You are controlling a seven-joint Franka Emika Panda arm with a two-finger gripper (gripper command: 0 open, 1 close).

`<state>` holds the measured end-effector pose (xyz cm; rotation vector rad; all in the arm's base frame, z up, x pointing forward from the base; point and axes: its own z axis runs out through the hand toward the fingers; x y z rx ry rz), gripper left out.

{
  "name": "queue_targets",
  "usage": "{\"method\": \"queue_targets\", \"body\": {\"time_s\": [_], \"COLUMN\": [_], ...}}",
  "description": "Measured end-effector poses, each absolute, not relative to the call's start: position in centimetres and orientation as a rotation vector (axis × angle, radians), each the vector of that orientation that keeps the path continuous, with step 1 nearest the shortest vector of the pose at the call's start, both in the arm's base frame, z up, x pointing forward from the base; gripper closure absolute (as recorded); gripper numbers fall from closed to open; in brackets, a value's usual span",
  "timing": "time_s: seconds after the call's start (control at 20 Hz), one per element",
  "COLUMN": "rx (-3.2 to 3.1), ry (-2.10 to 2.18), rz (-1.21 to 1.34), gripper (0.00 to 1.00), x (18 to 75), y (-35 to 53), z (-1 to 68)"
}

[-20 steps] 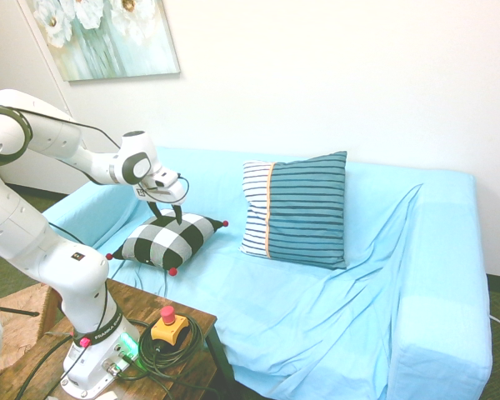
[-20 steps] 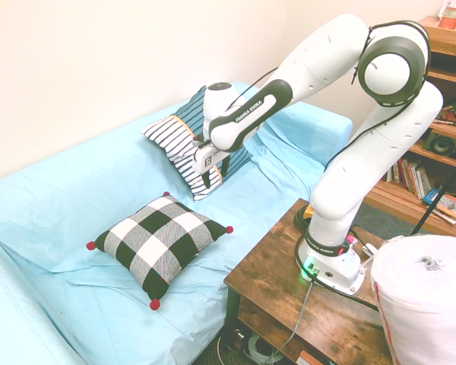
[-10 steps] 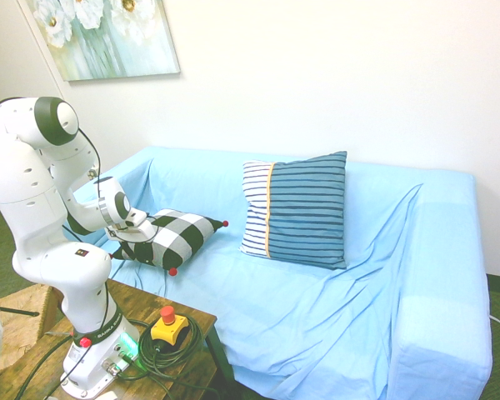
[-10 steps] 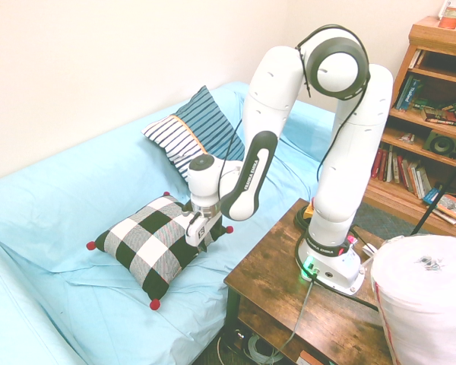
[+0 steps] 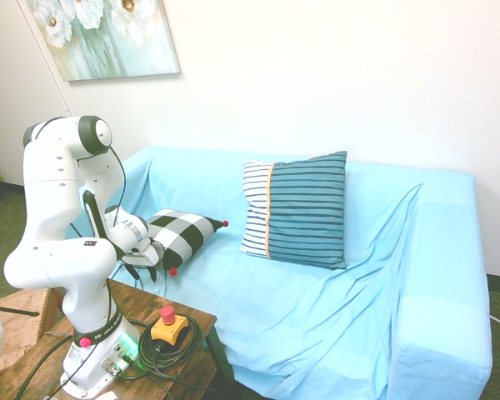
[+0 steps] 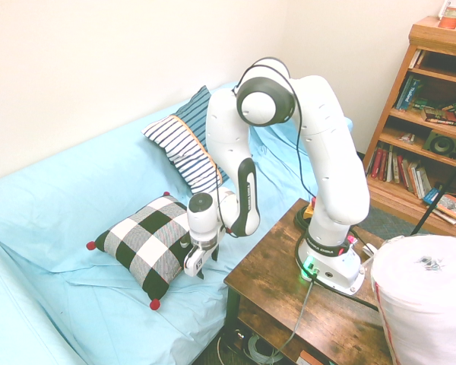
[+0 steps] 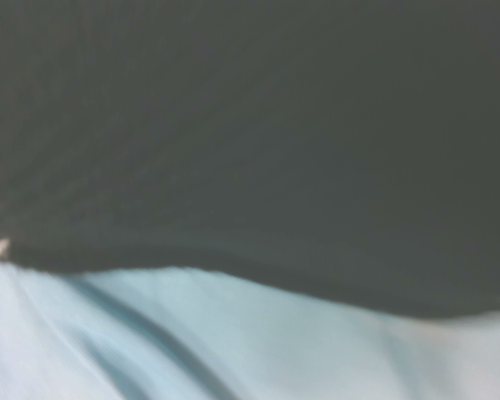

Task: Stand the pillow up

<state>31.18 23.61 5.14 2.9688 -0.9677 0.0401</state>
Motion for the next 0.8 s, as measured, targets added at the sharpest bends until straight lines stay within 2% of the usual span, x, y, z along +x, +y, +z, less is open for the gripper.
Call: {"method": "queue_targets", "body": {"time_s": [0.25,0.5,0.8], "rx": [2.985,3.0,3.051], "ry": [-0.963,-0.959,-0.996], "rz": [0.053,0.126,0.25], "gripper": [0.0,0.0,0.0], "x": [31.5,31.7,34.6], "y": [25.3,26.2,28.4], "z": [1.8,2.4,5.2]}}
